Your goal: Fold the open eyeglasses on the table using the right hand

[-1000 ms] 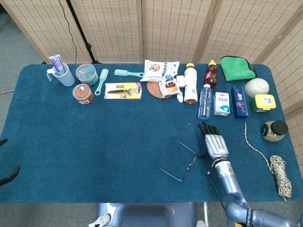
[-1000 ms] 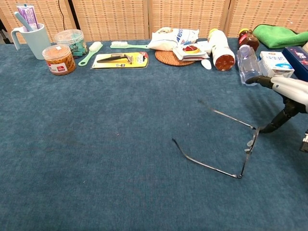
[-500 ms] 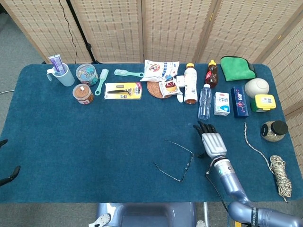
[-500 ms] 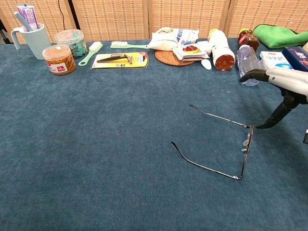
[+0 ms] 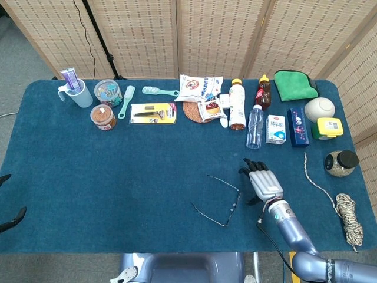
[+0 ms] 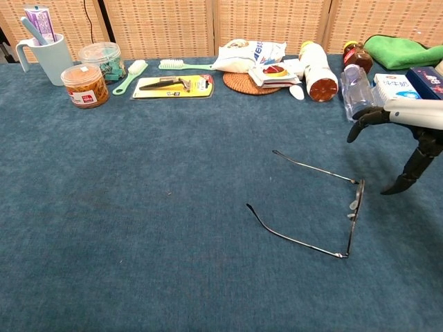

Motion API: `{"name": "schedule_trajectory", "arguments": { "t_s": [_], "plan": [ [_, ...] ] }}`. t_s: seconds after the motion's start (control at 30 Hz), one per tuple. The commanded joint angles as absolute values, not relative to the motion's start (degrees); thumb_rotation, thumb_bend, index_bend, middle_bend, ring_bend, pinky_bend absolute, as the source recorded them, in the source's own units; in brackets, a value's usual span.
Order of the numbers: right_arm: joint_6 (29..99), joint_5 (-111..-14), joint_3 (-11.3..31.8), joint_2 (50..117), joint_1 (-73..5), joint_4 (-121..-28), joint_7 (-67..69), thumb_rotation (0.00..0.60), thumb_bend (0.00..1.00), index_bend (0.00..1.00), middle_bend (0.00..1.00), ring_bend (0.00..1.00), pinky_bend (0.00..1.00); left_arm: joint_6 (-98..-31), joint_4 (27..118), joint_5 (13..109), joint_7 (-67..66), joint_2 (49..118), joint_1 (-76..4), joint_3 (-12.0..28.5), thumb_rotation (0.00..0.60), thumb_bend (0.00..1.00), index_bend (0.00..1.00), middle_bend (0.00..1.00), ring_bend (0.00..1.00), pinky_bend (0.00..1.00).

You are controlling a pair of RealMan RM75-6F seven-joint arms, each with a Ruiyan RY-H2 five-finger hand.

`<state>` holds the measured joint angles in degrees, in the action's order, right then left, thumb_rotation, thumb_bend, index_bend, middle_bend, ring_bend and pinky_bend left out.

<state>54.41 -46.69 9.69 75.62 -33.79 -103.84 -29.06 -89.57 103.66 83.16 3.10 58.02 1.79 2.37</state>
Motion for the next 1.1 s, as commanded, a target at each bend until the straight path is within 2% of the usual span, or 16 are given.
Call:
{"name": "schedule_trajectory", "arguments": {
  "t_s": [0.03, 0.5, 1.1],
  "plan": [
    [55.9, -45.6, 8.9, 75.8, -34.2, -104.8, -30.1, 0.6, 0.0, 0.25, 0.0, 0.0, 0.0, -89.6, 103.7, 83.3, 3.2, 58.0, 1.8, 2.4, 0.539, 0.26, 0.16, 0.05, 0.02, 0.0],
    [60.6, -38.6, 6.7, 78.8, -37.0, -106.5, -36.3, 0.6, 0.0, 0.26, 0.0, 0.0, 0.0, -90.0, 102.7, 83.9, 5.1, 57.6, 2.1, 2.2, 0.539, 0.26, 0.16, 0.05, 0.02, 0.0],
    [63.5, -29.6, 6.5, 81.9, -41.8, -107.2, -41.3, 0.6, 0.0, 0.26, 0.0, 0.0, 0.0, -89.6, 100.6, 83.6, 7.4, 57.9, 2.3, 2.1, 0.539, 0.26, 0.16, 0.05, 0.02, 0.0]
  ]
}}
